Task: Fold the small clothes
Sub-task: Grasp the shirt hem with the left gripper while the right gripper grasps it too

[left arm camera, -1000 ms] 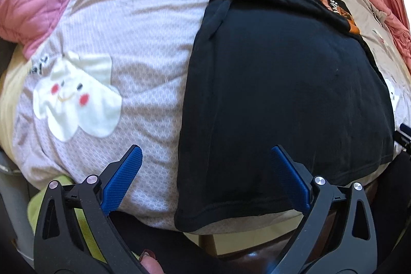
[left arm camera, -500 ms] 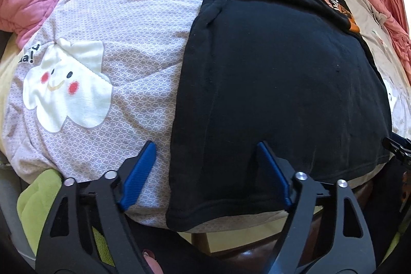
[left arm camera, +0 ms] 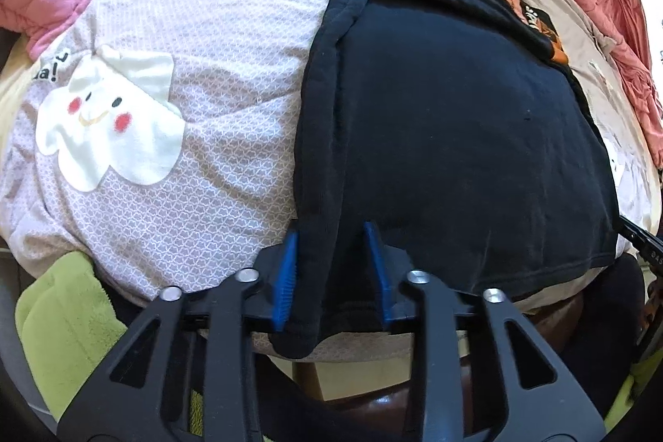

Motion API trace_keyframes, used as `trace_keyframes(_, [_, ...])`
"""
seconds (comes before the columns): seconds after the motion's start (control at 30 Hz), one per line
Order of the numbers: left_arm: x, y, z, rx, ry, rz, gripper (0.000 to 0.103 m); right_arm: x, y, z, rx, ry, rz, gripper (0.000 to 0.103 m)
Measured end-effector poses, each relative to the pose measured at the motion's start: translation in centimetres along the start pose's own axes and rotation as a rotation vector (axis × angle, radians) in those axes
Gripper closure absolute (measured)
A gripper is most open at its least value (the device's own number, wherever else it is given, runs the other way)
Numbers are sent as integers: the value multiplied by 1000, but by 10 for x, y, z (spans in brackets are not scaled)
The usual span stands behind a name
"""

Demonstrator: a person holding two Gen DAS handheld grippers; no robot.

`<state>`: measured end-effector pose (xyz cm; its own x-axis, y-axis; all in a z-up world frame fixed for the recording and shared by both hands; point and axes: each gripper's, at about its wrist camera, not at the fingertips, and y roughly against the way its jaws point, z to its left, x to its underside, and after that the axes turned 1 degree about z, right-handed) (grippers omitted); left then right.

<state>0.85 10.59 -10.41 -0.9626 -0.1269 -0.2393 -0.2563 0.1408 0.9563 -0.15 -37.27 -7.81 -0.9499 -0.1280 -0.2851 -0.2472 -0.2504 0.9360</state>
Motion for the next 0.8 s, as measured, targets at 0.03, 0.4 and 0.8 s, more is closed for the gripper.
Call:
trace_keyframes(0.03, [0, -2, -2, 3, -2, 3, 66, 1, -1, 0, 4, 1, 13, 72])
trace_keyframes(0.4, [2, -2, -7, 2, -26, 11, 65, 14, -16, -5, 9, -34, 128, 82])
trace_keyframes(0.8, [13, 12, 16, 63, 53, 8, 65, 4, 37, 3, -87, 27, -61, 98])
